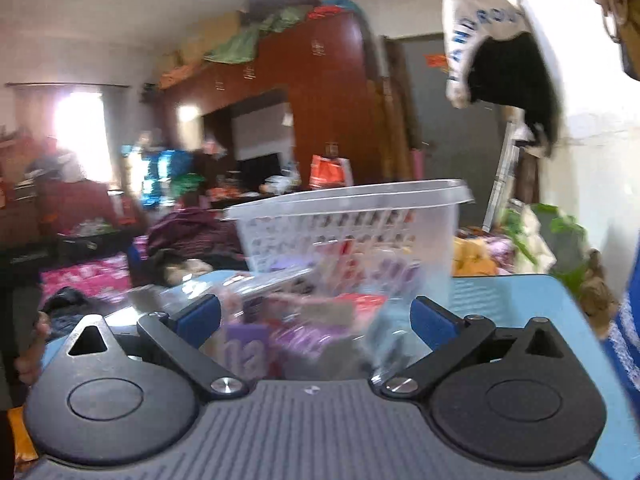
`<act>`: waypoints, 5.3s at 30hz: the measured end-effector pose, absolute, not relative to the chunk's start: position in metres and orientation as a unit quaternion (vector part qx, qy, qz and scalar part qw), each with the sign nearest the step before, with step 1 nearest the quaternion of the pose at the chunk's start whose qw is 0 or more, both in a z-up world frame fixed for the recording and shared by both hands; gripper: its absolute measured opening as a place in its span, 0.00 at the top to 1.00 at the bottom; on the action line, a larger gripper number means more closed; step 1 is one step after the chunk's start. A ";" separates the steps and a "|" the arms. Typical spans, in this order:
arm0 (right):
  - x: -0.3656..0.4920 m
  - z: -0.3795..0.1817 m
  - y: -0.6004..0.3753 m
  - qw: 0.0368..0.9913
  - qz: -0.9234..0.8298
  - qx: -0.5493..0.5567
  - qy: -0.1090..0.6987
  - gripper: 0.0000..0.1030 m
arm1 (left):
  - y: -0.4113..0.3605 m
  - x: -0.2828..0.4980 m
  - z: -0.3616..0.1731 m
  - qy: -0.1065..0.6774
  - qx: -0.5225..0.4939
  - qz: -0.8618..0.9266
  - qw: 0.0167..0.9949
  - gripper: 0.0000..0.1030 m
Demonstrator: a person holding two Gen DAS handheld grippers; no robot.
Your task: Organize objects
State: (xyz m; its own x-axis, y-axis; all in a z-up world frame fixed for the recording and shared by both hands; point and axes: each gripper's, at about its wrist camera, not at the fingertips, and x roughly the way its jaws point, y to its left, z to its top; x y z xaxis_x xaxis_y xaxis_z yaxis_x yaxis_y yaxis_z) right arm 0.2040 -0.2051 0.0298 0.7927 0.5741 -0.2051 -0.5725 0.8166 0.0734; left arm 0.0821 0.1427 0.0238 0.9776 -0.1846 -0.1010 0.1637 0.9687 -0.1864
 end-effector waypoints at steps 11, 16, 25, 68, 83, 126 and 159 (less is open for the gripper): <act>0.207 0.026 -0.191 0.938 0.317 -0.030 0.137 0.26 | 0.122 0.095 0.014 0.100 -0.046 -0.100 0.989 0.16; 0.209 0.022 -0.195 0.933 0.329 -0.020 0.146 0.41 | 0.113 0.103 0.003 0.134 -0.017 -0.088 0.987 0.16; 0.206 0.020 -0.202 0.927 0.345 -0.026 0.145 0.43 | 0.111 0.106 -0.003 0.147 -0.009 -0.094 0.985 0.17; 0.205 0.020 -0.211 0.935 0.328 -0.049 0.126 0.59 | 0.111 0.095 0.004 0.098 -0.021 -0.090 0.991 0.42; 0.246 0.116 -0.198 0.951 0.300 -0.022 0.072 0.59 | 0.124 0.140 0.082 0.036 -0.097 -0.160 0.982 0.42; 0.262 0.019 -0.220 0.943 0.191 -0.058 0.265 0.32 | 0.141 0.132 -0.008 0.224 -0.068 -0.149 0.961 0.11; 0.256 0.023 -0.255 0.961 0.188 0.048 0.198 0.71 | 0.145 0.105 -0.011 0.138 -0.049 -0.177 0.973 0.40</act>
